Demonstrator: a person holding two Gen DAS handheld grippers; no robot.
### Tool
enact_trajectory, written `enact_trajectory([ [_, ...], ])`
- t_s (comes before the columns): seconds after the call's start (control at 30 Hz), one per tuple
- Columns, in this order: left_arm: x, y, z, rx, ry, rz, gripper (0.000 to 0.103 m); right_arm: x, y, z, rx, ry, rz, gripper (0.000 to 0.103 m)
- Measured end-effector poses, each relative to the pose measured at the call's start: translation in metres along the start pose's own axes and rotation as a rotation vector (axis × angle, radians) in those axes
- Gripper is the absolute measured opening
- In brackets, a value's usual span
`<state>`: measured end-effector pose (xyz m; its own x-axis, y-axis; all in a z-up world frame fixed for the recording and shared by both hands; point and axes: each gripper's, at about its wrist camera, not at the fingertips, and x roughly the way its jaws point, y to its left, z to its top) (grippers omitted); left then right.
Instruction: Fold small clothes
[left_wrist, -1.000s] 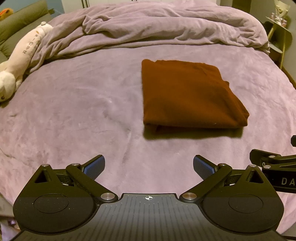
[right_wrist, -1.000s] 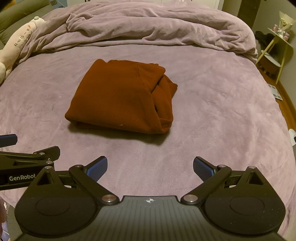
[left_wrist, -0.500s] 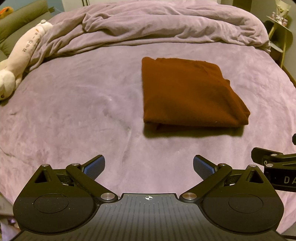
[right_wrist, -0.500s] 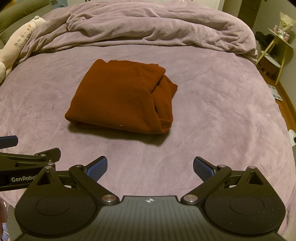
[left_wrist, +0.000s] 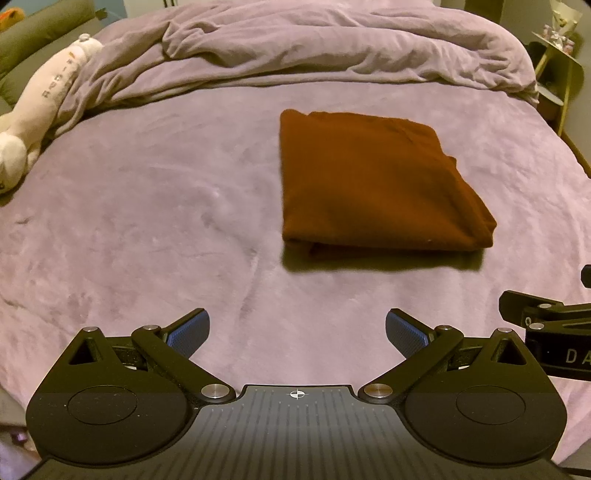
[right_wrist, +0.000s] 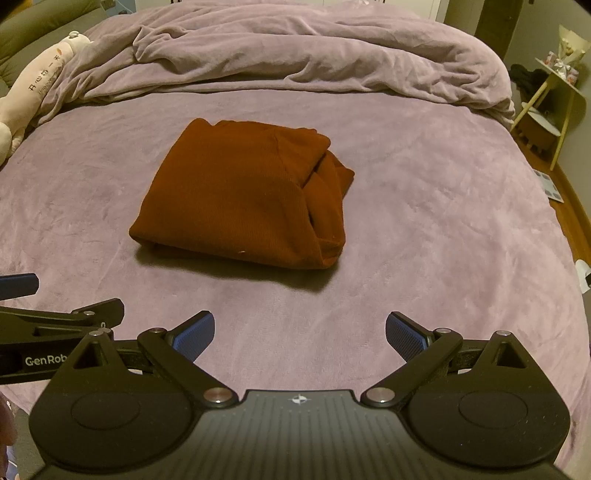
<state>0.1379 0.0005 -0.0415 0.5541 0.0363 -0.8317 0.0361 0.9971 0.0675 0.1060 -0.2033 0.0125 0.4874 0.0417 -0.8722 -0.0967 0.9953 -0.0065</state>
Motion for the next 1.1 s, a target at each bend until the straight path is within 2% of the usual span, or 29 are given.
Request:
enact_trajectory([
  [1.1, 0.0026, 0.0020, 0.0014, -0.013, 0.007, 0.000, 0.103, 0.0011, -0.0007, 0.0002, 0.000, 0.002, -0.008, 0.099],
])
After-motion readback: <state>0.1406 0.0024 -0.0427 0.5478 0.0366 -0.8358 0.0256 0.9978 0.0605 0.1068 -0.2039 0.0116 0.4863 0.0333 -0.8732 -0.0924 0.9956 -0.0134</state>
